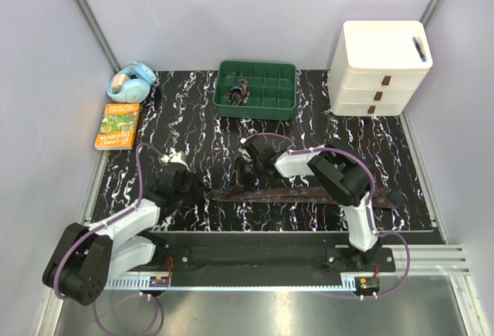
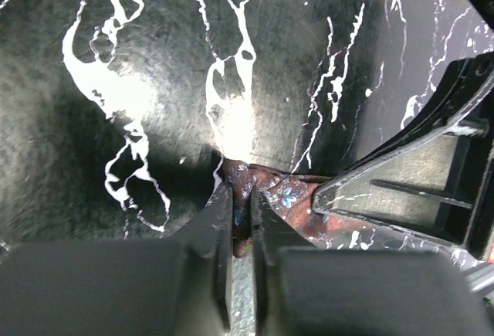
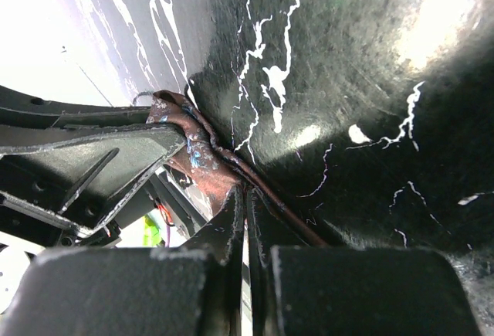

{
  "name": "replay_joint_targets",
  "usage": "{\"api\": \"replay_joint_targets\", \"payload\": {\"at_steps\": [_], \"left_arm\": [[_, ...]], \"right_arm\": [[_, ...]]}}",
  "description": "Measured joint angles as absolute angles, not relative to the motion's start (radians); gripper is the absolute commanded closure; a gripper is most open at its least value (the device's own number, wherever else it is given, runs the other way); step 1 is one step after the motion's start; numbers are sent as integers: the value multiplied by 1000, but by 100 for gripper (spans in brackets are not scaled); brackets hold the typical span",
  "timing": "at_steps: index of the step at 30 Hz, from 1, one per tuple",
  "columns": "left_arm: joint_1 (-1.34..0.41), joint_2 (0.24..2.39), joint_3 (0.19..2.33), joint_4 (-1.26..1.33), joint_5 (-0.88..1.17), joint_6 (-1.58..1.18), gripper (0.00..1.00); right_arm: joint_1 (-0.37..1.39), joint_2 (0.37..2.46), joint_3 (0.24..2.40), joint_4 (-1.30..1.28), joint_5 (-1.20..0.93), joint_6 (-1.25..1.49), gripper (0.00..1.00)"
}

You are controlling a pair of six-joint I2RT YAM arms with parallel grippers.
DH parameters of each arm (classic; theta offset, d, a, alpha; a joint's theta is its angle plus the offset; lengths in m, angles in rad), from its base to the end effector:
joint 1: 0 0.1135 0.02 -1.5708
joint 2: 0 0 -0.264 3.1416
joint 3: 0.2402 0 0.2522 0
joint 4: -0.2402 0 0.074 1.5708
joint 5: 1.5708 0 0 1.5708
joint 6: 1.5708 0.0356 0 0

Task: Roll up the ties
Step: Roll the tie at the center of the board.

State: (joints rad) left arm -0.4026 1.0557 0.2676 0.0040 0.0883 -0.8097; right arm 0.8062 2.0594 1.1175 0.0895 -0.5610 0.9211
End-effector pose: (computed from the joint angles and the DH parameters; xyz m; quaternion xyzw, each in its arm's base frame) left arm 0.1669 -0.0745 0.1346 -0.1700 0.9071 -0.2517 0.2915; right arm 0.2667 0.3054 0.1054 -0.0455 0.9037 0.4252 0.0224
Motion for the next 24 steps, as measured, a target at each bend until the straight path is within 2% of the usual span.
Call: {"api": "replay_joint_targets", "payload": {"at_steps": [6, 9, 10, 11, 13, 19, 24], "left_arm": [[-400, 1050, 268, 0, 97, -809, 100], [-401, 991, 270, -68, 85, -798, 100], [-403, 968, 273, -96, 78, -793, 100], [-408, 945, 282, -130, 67, -784, 100], [-411, 912, 308, -196, 38, -767, 100], [-439, 886, 374, -318, -56, -733, 100], [-529, 908, 432, -414, -203, -730, 100]], "right_arm": [[806, 2060, 1118, 91, -562, 921, 99], [809, 2060, 1118, 94, -561, 921, 87], [811, 2060, 1118, 96, -561, 922, 78], [815, 2060, 1118, 97, -561, 921, 73], [821, 2059, 1122, 103, -563, 921, 68], [822, 2018, 1127, 43, -514, 903, 66], [818, 1934, 1095, -43, -457, 878, 66]]}}
